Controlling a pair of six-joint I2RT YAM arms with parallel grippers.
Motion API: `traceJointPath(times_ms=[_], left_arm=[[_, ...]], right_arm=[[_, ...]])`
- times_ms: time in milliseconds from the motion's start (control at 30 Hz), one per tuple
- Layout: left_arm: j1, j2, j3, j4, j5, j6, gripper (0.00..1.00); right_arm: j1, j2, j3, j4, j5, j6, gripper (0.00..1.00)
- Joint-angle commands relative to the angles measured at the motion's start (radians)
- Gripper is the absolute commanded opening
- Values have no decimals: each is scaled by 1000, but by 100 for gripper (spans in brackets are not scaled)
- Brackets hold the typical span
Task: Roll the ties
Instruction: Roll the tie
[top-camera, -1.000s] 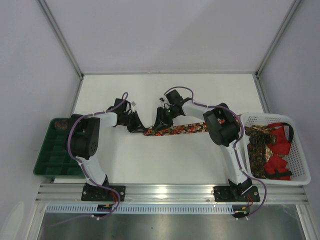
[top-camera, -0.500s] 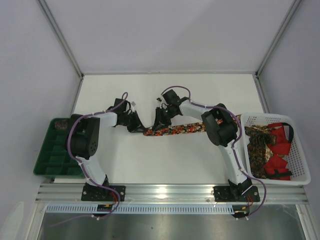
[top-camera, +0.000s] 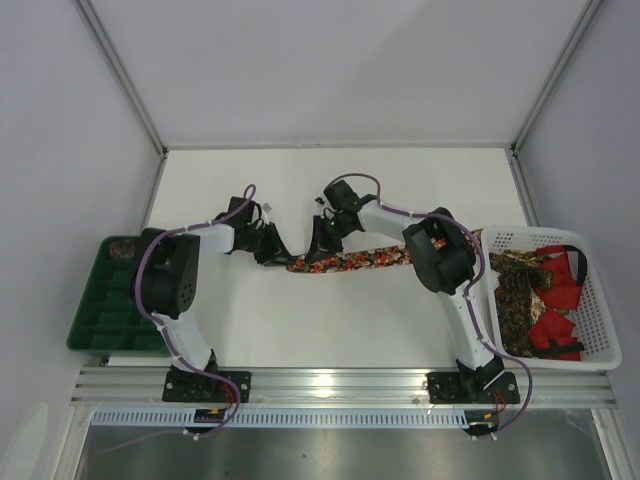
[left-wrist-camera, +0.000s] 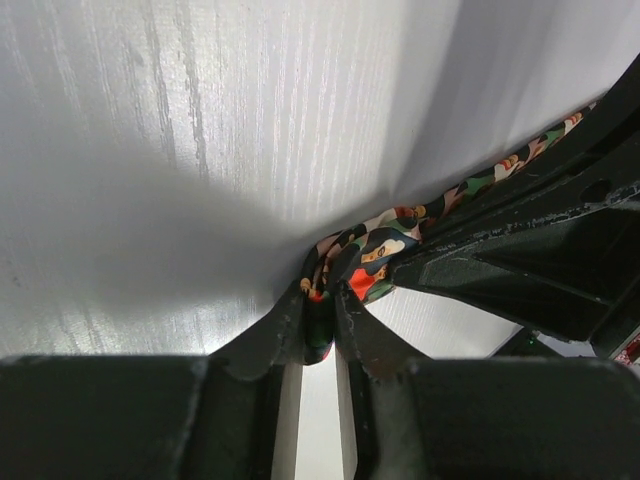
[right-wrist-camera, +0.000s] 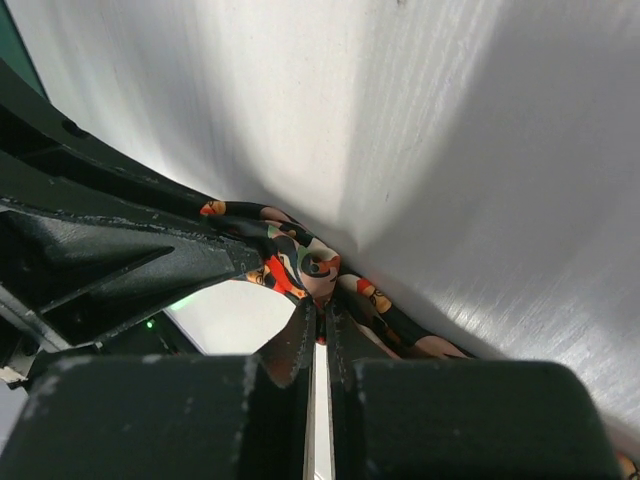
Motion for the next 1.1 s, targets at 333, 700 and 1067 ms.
traceJointPath(times_ms=[333,700,1067], left_arm=[[2,-2,-16,37,3,1,34],[4,-10,-33,45,10,4,36],[4,4,-28,44,17,4,37]], right_arm=[[44,-125,-30,-3,60,114,0],[41,-79,-7,-39,66,65,22],[44,-95,10,-72,60,102,0]])
